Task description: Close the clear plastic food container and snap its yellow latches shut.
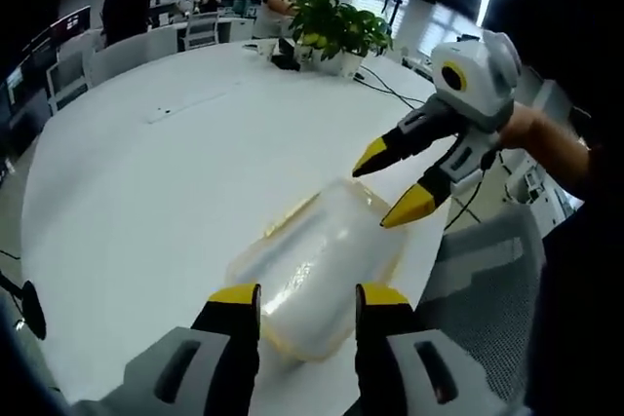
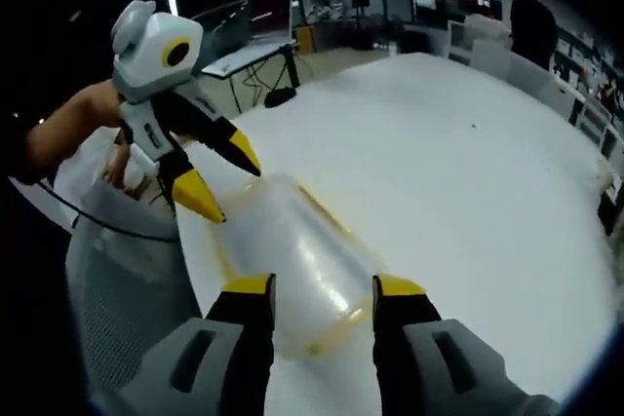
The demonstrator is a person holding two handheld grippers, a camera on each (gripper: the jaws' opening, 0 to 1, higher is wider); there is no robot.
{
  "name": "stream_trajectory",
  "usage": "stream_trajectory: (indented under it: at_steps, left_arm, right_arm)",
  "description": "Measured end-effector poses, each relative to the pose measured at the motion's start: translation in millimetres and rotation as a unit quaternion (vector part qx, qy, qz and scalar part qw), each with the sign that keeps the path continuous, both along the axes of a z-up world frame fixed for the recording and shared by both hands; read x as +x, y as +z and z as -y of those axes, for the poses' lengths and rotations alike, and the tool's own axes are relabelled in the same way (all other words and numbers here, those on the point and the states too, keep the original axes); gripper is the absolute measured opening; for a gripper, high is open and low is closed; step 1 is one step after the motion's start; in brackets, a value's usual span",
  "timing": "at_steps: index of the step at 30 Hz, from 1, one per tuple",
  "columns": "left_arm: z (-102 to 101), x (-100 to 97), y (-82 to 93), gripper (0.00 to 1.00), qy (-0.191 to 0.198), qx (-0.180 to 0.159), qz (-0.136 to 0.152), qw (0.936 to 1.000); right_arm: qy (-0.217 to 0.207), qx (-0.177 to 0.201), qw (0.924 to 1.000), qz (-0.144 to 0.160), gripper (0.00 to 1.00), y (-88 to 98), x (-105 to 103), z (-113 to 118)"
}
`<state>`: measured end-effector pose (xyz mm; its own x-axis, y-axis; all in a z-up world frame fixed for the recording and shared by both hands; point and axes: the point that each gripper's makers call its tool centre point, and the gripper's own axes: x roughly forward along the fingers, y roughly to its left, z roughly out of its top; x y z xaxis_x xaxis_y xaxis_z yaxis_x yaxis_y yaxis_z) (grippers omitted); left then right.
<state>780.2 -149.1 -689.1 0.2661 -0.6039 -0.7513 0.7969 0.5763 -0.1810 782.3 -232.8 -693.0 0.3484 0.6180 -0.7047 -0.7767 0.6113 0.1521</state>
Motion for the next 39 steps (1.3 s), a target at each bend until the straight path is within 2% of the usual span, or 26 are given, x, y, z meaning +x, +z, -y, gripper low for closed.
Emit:
stream_trajectory:
  at_steps: [6,11,22,28,39]
  left_arm:
    - [11.6,-2.0,-3.9,0.28,-0.03,0.001,0.002,0.9995]
    - [21.2,-4.7,-6.6,0.24,-0.054,0.003,0.003,0.9985]
    - [36.2,-5.8,-11.9,0.19,-0.091,0.009,0.005,0.9958]
    - [40.4,-8.7,-15.0,0.18,-0.107,0.019,0.006,0.9941]
    - [39.9,-17.8,-18.6,0.18,-0.124,0.03,0.004,0.9918]
  right_arm:
    - [0.022,0.006,0.9997,0.007,0.31,1.7,3.6,-11.3]
    - [0.044,0.008,0.9989,0.017,0.24,2.2,6.4,-20.8]
    - [0.074,0.008,0.9971,0.017,0.16,-1.0,15.1,-35.1]
    - [0.077,0.009,0.9969,0.016,0.17,-0.4,22.6,-38.2]
    - [0.101,0.0,0.9949,0.004,0.27,-6.8,30.0,-39.5]
